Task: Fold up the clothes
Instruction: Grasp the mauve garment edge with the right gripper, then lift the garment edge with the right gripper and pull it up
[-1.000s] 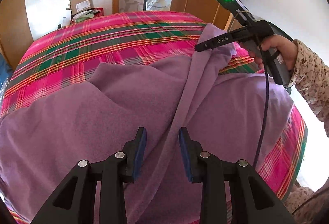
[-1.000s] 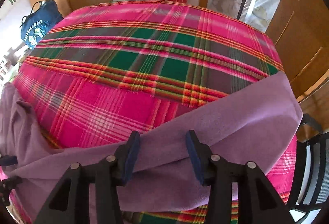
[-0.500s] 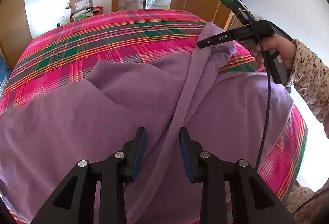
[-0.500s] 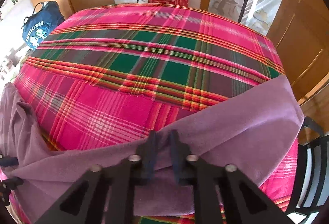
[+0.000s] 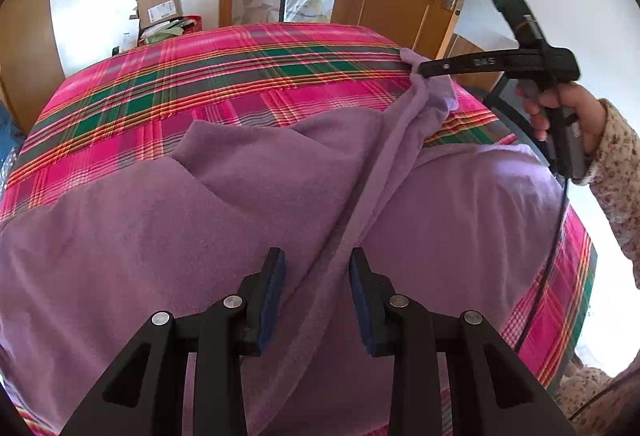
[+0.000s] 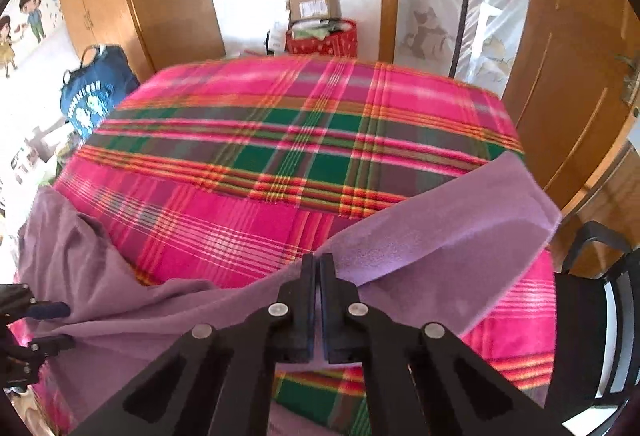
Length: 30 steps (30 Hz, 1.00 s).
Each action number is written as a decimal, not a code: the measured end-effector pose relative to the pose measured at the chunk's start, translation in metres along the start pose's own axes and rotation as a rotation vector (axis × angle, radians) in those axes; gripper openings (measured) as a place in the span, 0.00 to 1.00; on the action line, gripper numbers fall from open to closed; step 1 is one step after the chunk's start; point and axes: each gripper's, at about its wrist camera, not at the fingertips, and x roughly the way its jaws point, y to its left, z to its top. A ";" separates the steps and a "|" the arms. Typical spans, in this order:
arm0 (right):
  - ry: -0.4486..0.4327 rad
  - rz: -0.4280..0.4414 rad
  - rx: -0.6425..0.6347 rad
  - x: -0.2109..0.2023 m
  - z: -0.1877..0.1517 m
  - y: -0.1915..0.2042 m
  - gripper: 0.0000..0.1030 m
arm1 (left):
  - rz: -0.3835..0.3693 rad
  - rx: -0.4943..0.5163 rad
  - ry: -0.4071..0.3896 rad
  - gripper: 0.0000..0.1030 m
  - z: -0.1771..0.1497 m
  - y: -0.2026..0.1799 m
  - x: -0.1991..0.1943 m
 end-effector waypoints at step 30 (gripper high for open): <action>-0.019 0.084 0.226 -0.023 -0.032 -0.038 0.25 | -0.008 0.021 -0.013 0.33 0.003 -0.011 0.004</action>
